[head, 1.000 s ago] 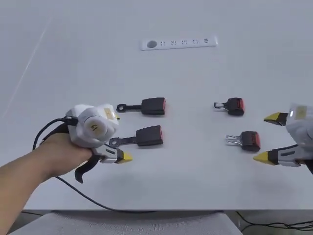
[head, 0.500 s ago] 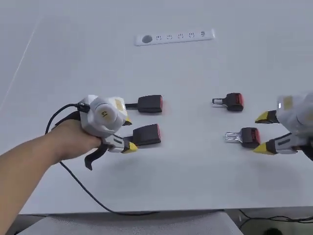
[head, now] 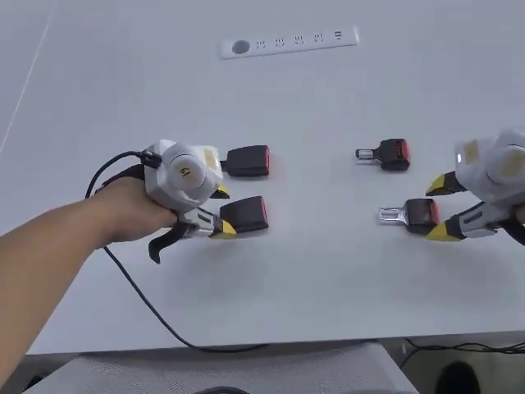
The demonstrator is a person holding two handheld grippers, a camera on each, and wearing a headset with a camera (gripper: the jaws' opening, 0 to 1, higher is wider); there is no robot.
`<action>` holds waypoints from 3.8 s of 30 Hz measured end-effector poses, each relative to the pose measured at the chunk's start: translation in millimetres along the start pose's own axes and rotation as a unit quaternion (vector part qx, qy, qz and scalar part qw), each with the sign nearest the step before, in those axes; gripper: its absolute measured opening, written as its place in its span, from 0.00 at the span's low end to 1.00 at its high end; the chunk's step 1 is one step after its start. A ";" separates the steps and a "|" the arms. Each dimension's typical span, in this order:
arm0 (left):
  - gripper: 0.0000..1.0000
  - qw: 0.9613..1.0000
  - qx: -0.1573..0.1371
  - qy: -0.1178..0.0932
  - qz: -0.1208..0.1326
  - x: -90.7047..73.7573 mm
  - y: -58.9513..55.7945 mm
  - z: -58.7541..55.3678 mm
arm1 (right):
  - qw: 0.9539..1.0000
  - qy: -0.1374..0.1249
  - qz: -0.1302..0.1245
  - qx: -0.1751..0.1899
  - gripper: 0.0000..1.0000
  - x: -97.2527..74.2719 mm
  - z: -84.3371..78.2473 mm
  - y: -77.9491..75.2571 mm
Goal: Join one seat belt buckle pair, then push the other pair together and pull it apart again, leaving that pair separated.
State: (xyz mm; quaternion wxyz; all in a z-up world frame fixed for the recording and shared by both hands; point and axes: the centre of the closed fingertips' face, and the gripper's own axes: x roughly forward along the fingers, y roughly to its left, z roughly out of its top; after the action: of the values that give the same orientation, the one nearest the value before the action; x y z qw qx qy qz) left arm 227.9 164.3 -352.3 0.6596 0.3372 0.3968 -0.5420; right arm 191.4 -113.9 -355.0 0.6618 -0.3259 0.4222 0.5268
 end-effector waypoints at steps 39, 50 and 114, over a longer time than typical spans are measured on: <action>0.33 0.990 0.121 0.065 -0.038 17.6 -8.7 -11.0 | 0.998 0.040 0.036 -0.016 0.40 15.3 -5.3 2.8; 0.33 0.991 0.109 0.065 -0.043 16.8 -13.7 -7.6 | 0.996 0.036 0.042 -0.063 0.36 18.7 -3.2 0.7; 0.33 0.990 0.107 0.073 -0.052 20.3 -9.1 -10.5 | 0.996 -0.054 0.045 -0.055 0.36 69.8 116.6 22.9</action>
State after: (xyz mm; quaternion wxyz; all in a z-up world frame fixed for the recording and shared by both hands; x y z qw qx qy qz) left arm 219.3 162.7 -375.3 0.5599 0.4235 0.4004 -0.5889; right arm 200.5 23.1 -367.4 0.6402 -0.3142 0.3705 0.5951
